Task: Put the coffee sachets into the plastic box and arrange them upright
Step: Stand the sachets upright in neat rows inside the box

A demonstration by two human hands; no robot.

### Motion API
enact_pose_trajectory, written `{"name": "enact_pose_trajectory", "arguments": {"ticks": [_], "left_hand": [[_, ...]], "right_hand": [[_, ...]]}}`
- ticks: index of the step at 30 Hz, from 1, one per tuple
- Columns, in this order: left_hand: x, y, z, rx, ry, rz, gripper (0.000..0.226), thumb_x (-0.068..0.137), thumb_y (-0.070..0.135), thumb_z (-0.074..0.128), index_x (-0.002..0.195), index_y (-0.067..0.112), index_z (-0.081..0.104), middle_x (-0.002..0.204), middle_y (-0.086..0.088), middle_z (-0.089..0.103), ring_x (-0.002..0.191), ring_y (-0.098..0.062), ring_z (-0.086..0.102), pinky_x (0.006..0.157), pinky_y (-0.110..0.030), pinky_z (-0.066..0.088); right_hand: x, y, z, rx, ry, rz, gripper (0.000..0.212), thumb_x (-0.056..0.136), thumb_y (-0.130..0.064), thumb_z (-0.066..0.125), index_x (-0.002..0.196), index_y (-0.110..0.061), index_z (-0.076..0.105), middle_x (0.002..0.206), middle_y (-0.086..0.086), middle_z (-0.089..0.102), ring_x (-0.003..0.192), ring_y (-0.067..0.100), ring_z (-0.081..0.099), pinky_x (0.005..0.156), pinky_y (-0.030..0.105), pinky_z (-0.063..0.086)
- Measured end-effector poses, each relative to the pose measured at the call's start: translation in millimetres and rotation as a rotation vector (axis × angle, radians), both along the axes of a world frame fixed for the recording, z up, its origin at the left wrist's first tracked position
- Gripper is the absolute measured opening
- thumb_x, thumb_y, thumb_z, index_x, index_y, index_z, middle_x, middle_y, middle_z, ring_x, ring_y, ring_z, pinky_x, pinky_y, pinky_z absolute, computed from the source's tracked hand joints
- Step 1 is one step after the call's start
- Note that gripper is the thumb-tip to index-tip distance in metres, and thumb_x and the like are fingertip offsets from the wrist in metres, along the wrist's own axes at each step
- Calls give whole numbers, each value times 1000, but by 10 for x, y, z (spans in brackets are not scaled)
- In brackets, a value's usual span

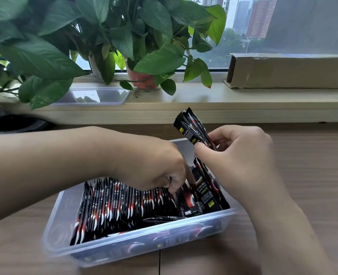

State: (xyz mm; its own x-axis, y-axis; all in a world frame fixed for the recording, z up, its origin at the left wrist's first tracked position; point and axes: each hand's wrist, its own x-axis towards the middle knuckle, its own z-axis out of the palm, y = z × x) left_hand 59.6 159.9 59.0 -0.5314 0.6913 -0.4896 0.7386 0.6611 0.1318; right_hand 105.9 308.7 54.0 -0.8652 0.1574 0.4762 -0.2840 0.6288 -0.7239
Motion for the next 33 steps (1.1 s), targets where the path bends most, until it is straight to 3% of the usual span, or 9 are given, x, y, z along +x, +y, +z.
{"name": "enact_pose_trajectory", "arguments": {"ticks": [2,4,7,10,14,19,23,27,33], "left_hand": [[-41,195,-97,-161,36,-120,32,99,15,55,129,5,63,89,6,68,61,-10,55,49,-16,47],[-17,190,-45,-183,45,32,29,96,19,60,123,13,68,72,10,59,57,-8,54,56,-14,51],[33,-70,200,28,100,-12,18,87,2,65,96,11,78,98,4,70,96,-18,67,93,-27,48],[85,-213,261,156,178,-114,18,87,1,65,91,12,79,100,2,70,101,-20,66,84,-18,40],[181,-218,188,176,235,-68,30,95,10,49,119,16,67,118,0,66,105,-15,58,70,-1,29],[303,-358,252,173,308,-264,52,88,17,46,125,50,60,118,19,56,104,-2,53,68,-6,28],[297,-340,245,156,402,-322,42,86,27,40,109,42,72,113,15,63,107,-6,54,86,-23,45],[331,-307,132,222,431,-319,39,83,35,38,82,28,76,90,12,67,93,-8,52,78,-32,48],[361,-232,118,75,274,-126,49,83,44,26,112,33,65,111,10,56,109,-7,40,90,-35,41]], "right_hand": [[0,-1,1,-3,-1,1,11,68,-30,78,61,-23,72,58,-18,66,56,6,61,54,23,47],[-1,-2,1,-4,-2,0,12,68,-30,78,61,-24,72,59,-19,66,56,5,61,55,22,47],[5,-3,4,0,0,-3,10,67,-30,79,61,-24,72,59,-20,66,58,4,61,57,23,47],[4,-2,0,-3,-3,-5,11,68,-30,79,61,-24,72,60,-21,66,58,4,61,57,22,47],[1,-3,-4,-5,-8,-11,11,67,-31,78,61,-23,72,58,-18,66,58,5,61,56,23,47],[-1,-13,1,-6,-19,-22,12,67,-32,77,61,-23,72,59,-20,65,59,5,61,56,23,49],[8,-15,-2,9,-16,-25,10,67,-32,76,63,-24,73,55,-14,65,60,6,61,57,24,48],[10,-26,0,32,-4,-33,11,68,-32,75,63,-23,73,53,-11,64,61,6,61,58,23,46],[25,-23,4,32,-4,-28,11,69,-32,75,64,-23,74,50,-9,63,63,6,60,58,26,48]]}}
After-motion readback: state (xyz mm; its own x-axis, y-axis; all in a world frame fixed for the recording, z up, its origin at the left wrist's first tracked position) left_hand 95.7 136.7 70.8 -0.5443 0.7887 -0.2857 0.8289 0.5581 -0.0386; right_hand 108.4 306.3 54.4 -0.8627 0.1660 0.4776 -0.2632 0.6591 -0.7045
